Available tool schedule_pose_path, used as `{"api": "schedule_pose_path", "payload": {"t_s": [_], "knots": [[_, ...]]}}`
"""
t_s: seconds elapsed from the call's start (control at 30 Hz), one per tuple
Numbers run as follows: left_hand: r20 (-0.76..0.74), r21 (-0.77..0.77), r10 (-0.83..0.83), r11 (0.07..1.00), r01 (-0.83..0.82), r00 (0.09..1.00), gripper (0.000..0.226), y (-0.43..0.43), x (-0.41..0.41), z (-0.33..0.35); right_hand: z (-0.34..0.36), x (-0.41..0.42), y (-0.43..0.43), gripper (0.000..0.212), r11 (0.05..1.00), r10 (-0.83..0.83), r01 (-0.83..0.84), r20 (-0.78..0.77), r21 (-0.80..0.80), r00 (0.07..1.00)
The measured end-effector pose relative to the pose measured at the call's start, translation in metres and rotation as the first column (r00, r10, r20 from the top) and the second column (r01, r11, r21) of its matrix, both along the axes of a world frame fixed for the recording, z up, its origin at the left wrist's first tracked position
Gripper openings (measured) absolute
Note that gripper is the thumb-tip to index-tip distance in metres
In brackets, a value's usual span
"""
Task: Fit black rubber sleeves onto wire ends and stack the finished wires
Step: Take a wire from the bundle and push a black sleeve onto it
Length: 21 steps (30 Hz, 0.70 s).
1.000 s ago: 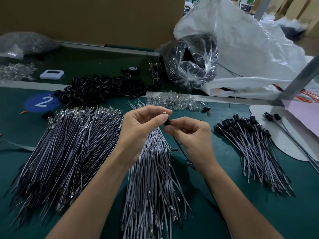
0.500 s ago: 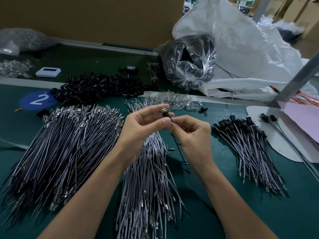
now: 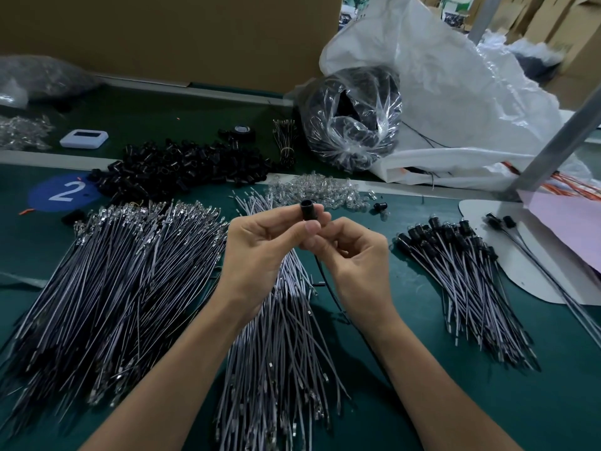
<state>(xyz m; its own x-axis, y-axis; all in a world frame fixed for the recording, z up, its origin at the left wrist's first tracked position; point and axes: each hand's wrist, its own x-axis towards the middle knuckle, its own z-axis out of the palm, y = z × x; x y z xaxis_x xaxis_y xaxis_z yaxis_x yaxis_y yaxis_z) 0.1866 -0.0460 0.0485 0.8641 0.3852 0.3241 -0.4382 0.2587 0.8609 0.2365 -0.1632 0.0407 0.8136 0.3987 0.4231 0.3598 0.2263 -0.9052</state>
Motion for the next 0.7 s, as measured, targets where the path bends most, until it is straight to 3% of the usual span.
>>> {"api": "schedule_pose_path", "payload": {"t_s": [0.33, 0.47, 0.6, 0.7], "knots": [[-0.001, 0.006, 0.093, 0.996, -0.093, 0.996, 0.014, 0.001, 0.001, -0.003, -0.005, -0.006, 0.004, 0.011, 0.996, -0.011, 0.008, -0.027, -0.085, 1.000], [-0.109, -0.162, 0.072, 0.983, -0.089, 0.991, 0.021, 0.006, 0.007, -0.003, -0.002, -0.010, 0.007, 0.004, 0.991, -0.019, 0.023, 0.032, -0.129, 0.999], [-0.175, -0.519, -0.053, 0.854, -0.046, 0.983, 0.024, 0.028, 0.007, -0.006, 0.006, 0.011, -0.001, 0.007, 0.953, -0.144, 0.161, 0.081, -0.258, 0.986], [-0.203, -0.513, -0.129, 0.858, 0.007, 0.971, 0.022, 0.034, 0.008, -0.013, 0.008, 0.051, -0.014, 0.020, 0.834, -0.311, 0.337, 0.131, -0.436, 0.941]]}}
